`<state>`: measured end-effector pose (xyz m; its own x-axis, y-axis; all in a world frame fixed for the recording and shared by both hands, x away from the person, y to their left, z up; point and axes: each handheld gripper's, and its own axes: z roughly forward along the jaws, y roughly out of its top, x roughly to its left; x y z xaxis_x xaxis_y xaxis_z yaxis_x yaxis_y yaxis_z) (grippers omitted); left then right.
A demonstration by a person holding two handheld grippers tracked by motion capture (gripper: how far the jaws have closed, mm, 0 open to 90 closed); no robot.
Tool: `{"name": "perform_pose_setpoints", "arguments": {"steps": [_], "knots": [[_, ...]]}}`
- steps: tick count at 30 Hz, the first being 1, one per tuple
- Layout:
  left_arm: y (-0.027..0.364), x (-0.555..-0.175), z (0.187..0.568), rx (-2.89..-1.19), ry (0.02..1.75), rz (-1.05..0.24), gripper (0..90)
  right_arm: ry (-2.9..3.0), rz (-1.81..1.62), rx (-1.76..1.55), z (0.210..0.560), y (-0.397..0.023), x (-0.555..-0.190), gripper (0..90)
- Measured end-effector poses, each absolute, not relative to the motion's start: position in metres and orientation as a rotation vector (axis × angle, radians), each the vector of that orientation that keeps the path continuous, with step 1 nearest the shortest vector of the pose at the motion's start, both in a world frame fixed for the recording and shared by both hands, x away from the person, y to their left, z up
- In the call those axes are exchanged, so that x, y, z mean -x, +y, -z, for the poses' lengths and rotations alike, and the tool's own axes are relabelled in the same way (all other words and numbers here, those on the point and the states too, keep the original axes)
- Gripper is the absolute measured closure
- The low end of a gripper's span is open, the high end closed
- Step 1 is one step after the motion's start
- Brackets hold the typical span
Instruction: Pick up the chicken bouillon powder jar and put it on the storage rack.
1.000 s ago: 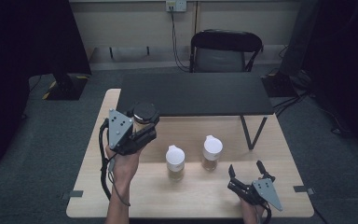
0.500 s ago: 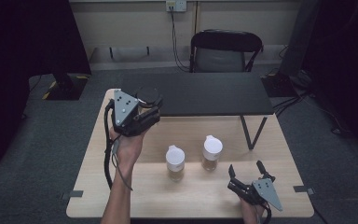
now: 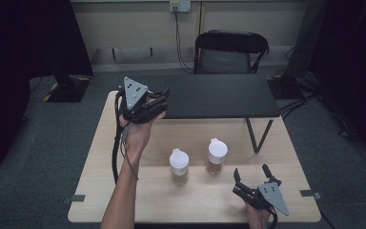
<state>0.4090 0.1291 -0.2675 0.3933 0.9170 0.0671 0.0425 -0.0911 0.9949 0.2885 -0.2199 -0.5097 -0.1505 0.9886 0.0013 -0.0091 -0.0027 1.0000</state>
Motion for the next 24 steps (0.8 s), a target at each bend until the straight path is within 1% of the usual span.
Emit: {"name": "perform_pose_setpoints", "arguments": {"steps": [12,15,24], "knots": [[0.127,-0.432,0.275,-1.467,0.953,-0.912,35.2,1.314,-1.328,-1.126,0.510,-0.220,-0.288,1.3],[0.127,-0.436,0.280,-1.457,0.946,-0.895,35.2,1.314,-1.328,-1.127,0.510,-0.220,-0.288,1.4],[0.129,-0.440,0.289,-1.404,0.944,-0.900,35.1,1.314,-1.328,-1.126,0.510,-0.220,-0.288,1.4]]}}
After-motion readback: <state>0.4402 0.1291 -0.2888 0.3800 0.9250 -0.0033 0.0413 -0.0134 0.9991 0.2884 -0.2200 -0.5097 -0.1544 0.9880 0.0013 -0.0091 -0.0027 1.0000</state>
